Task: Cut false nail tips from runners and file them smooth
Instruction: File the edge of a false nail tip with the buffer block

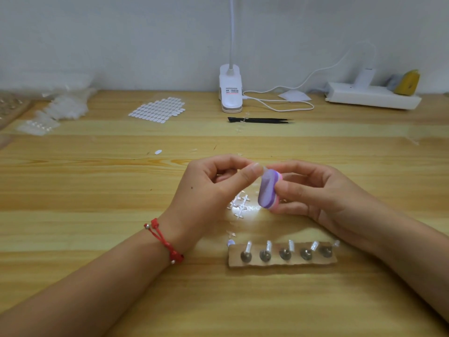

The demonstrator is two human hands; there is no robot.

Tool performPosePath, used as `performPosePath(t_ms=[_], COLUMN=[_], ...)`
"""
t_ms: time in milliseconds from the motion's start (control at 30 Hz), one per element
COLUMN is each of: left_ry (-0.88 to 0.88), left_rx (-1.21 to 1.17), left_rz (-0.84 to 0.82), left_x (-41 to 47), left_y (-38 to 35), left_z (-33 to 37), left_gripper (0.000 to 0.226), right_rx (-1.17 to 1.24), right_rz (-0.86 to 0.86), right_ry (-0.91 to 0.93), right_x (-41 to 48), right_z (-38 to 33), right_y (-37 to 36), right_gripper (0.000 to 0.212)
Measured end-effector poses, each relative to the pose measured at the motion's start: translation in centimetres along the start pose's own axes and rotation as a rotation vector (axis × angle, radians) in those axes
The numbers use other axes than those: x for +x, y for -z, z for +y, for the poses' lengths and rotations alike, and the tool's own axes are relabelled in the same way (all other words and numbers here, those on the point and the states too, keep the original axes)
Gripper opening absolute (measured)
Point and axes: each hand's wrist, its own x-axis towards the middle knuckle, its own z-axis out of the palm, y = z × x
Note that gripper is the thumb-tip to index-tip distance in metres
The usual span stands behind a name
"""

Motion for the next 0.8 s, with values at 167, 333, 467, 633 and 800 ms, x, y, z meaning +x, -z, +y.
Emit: performPosePath(t_ms=[167,333,467,633,800], left_ry=[-0.009,0.004,0.013,0.011,0.023], left_rx=[0.002,-0.010,0.008,-0.005,-0.012], left_rz=[-0.036,-0.008,0.002,0.000,-0.003], left_x=[-0.13,0.01,0.12,0.12,0.16], left_y=[-0.15,0.10,0.14,0.08,0.14], left_z=[0.07,-0.08,-0.27,-0.09,-0.19], left_gripper=[0.019,0.018,0.014,0.019,0.022], right_rx=[0.028,-0.013,0.024,0.016,-0.017], right_rz=[0.079,0.040,0.091,0.099,0.062], right_ry=[0.050,0.033,0.051,0.057,0.042], right_x=[0.03,-0.06,-0.06,-0.14,-0.24], right_z=[0.14,0.02,0.04,-0.02,-0.11], right_y=[-0.25,-0.50,-0.47,-0.73,-0.80], right_gripper=[0.028,0.030,0.028,0.025,0.025])
